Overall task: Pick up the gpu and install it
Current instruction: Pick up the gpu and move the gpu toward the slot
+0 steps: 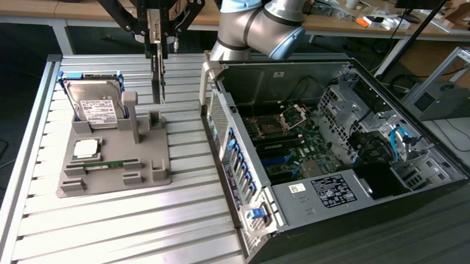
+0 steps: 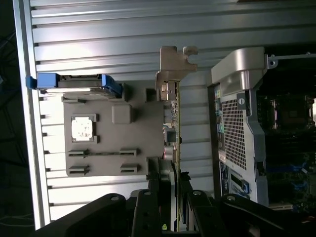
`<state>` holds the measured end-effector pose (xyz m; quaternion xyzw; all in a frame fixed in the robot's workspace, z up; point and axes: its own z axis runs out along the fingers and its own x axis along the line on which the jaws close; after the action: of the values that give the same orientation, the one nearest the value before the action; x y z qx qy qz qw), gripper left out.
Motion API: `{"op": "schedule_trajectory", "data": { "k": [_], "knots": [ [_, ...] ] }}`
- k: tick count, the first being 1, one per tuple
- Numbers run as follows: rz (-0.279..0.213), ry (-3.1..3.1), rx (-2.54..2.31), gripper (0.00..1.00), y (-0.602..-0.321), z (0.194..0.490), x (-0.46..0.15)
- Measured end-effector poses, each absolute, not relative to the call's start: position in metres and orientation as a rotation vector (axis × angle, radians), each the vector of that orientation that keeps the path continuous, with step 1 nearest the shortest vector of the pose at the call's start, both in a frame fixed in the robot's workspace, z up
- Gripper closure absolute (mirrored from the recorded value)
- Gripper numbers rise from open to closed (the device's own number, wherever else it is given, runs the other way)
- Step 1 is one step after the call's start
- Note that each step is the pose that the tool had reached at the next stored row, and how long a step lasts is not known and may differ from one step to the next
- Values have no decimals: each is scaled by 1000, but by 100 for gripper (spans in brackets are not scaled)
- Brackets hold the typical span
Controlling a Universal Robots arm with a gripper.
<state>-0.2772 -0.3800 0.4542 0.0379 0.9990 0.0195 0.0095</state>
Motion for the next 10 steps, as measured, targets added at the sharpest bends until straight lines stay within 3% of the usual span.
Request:
{"op": "schedule_trajectory", "data": {
  "k": [10],
  "knots": [
    [61, 3120, 118, 73, -383, 454, -272]
  ]
}}
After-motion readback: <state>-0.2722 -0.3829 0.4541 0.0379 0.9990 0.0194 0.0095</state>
